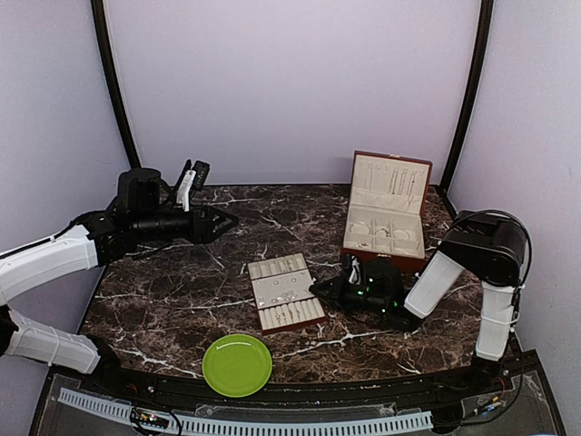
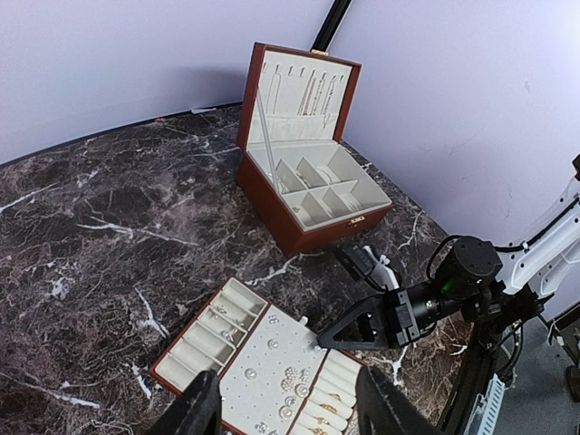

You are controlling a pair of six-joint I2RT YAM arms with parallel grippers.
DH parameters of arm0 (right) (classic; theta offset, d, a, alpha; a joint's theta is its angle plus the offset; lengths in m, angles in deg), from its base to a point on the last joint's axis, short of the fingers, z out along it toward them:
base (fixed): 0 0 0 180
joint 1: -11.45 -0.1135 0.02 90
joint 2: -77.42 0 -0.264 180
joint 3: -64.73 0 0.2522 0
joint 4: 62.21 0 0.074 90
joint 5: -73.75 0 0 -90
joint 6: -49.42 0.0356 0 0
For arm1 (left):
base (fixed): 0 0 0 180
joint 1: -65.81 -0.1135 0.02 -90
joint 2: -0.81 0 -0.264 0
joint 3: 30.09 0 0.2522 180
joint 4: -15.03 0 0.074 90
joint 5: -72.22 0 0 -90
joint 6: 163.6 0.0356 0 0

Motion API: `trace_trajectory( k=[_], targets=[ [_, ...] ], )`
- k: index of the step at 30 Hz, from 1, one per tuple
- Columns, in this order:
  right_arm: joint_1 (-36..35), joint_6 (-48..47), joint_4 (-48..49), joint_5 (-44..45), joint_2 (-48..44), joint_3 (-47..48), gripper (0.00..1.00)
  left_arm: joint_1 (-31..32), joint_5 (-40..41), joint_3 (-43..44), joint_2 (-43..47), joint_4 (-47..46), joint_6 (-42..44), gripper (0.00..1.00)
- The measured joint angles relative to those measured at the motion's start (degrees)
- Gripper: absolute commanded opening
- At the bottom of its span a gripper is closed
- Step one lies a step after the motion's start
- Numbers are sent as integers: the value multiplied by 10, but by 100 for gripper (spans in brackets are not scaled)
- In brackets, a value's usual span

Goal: Organize the mixed jewelry
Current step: Insert the ring into the earring holder.

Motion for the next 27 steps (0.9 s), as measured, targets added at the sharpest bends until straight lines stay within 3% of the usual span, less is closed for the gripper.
trace_trajectory(
  k=[27],
  targets=[
    [0,-9,-39,26,-45,-21,0,0,0,0,9,0,0,53]
  ],
)
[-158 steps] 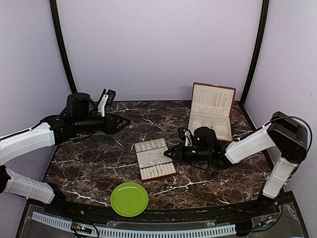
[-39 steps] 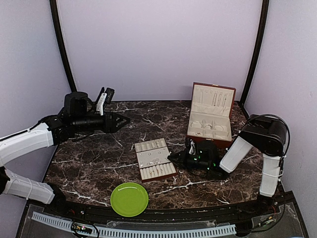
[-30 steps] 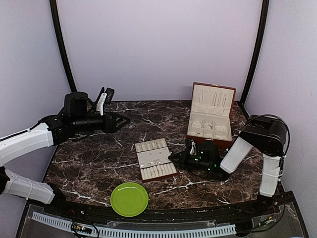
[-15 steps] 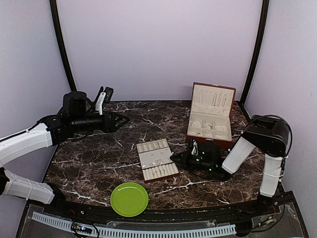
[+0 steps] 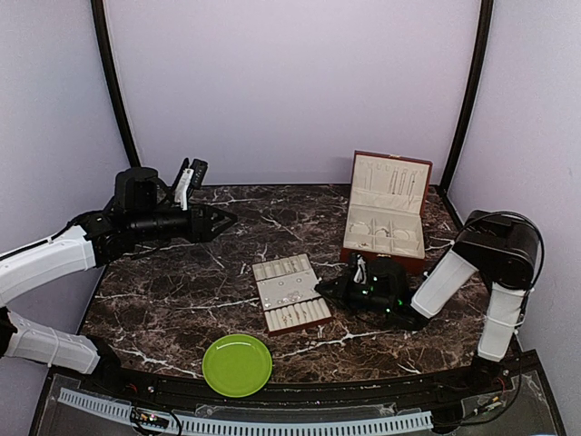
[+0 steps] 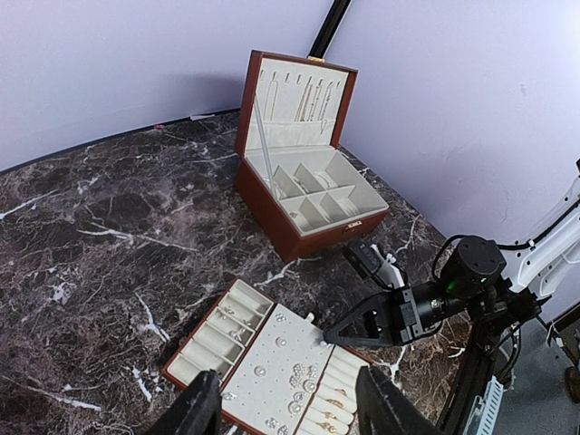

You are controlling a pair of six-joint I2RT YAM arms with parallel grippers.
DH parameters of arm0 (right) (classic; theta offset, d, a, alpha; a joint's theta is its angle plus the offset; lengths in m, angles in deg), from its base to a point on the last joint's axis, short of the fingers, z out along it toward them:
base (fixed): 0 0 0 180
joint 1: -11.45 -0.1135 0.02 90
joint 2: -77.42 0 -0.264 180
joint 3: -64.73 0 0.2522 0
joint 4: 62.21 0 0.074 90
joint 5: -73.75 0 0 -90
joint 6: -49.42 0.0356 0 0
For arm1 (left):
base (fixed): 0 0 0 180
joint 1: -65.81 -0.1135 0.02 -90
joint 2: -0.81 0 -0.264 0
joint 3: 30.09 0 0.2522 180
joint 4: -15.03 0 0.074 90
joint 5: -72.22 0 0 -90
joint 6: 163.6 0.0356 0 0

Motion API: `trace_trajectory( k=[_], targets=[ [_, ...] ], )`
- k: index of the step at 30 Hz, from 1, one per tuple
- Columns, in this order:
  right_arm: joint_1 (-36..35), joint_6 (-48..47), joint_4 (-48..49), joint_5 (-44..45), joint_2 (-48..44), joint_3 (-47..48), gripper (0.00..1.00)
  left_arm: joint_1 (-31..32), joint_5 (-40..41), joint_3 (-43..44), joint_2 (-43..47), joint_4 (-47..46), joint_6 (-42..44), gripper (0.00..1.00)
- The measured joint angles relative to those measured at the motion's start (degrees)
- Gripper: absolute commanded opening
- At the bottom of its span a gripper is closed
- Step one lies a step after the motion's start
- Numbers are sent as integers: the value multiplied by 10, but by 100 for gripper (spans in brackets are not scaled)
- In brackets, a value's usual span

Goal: Organize the mixed jewelry
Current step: Insert the ring into the earring holder.

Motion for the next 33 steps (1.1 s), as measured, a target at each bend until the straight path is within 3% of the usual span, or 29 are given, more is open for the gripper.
trace_trajectory(
  k=[22,33],
  targets=[
    [0,-9,-12,10,-8,-10,0,0,0,0,0,0,0,53],
    [0,-18,-17,23,-18,-16,7,0,0,0,0,0,0,53]
  ],
)
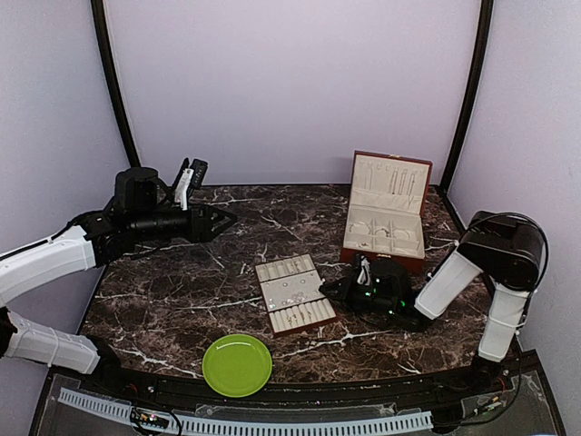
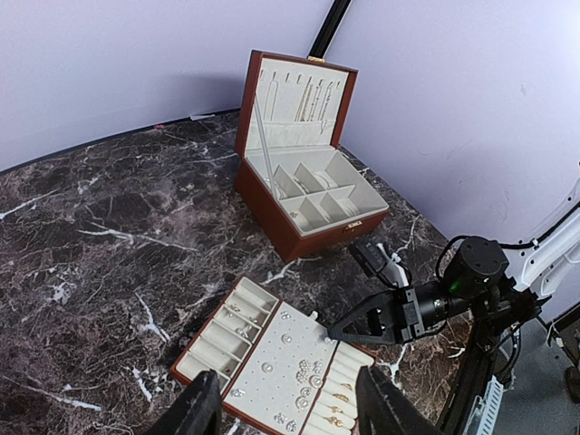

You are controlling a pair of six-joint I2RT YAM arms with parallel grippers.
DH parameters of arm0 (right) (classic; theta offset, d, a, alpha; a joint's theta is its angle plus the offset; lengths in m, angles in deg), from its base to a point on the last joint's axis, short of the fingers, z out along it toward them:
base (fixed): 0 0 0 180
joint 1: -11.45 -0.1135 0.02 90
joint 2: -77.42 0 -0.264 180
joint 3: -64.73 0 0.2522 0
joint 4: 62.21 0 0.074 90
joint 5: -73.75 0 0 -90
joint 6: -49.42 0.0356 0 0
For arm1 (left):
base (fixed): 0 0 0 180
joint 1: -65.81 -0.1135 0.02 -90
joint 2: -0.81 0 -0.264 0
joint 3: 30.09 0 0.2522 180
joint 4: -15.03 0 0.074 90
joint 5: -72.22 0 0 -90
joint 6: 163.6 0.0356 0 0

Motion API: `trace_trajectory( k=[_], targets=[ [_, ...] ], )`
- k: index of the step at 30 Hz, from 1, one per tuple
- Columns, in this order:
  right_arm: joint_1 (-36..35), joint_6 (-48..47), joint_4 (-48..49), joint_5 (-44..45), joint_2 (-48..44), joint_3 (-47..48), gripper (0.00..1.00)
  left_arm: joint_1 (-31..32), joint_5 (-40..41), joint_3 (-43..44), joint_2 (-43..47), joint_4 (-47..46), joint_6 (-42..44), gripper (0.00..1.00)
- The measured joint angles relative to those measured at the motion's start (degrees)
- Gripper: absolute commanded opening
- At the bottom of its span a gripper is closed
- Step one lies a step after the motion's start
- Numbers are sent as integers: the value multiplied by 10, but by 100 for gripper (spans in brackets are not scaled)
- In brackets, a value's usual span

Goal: Organize the mixed jewelry
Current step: Insert the ring into the earring holder, then adjust the earring on the earring holder.

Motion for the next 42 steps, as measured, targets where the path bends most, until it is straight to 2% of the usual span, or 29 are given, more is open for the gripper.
trace_trajectory(
  k=[13,22,27,34,42],
  targets=[
    [0,-19,-34,13,-19,0,16,0,0,0,0,0,0,53],
    [0,-70,-104,34,-87,6,33,0,1,0,8,0,0,54],
    [-6,-141,-215,64,-128,52,40,0,3,0,10,0,0,54],
    [-40,-251,-421,136,-131,176,51,0,3,0,10,0,0,54],
    [-49,-296,-551,166,-104,222,56,0,3,0,10,0,0,54]
  ],
)
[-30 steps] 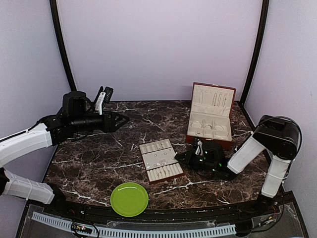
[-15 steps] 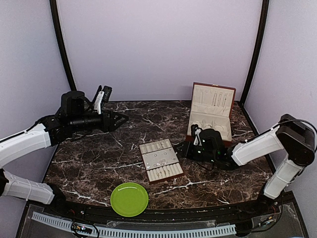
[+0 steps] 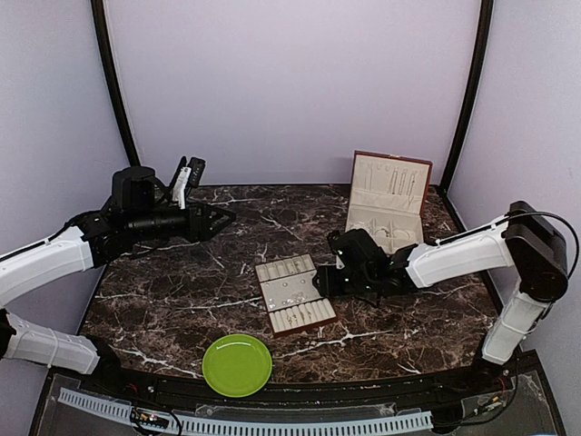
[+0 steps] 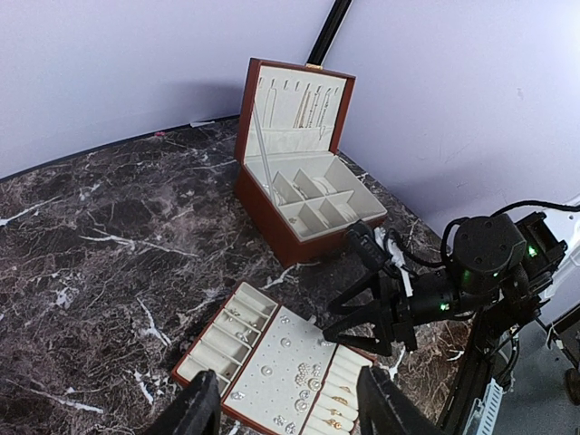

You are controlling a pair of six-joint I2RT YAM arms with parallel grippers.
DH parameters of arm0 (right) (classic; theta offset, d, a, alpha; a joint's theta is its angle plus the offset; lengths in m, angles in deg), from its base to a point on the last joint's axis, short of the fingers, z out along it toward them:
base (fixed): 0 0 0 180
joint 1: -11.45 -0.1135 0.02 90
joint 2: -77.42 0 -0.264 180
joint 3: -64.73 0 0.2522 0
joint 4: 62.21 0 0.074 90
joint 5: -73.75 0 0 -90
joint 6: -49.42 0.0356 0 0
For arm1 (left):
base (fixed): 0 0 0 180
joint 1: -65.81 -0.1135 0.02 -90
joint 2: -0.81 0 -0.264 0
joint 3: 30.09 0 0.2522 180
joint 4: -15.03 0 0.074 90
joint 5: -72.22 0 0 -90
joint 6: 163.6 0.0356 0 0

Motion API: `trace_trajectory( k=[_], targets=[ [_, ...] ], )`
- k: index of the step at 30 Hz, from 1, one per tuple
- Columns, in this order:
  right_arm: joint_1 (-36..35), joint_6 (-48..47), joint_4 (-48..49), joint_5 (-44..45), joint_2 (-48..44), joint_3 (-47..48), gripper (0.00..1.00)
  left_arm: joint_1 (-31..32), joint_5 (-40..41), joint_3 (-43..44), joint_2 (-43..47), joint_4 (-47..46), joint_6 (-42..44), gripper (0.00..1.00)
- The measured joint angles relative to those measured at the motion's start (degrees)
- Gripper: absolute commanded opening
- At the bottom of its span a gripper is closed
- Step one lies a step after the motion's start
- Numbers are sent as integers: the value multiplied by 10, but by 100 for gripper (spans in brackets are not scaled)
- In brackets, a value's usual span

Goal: Organize the mixed jewelry
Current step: Adjust the earring on the earring holder.

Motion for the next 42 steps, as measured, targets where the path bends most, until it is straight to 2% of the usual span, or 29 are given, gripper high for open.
trace_trajectory(
  k=[10,42],
  targets=[
    [-14,-18,-65,17,37,42,55,0,0,0,0,0,0,55],
    [-15,-2,-71,35,49,34,49,0,0,0,0,0,0,55]
  ],
)
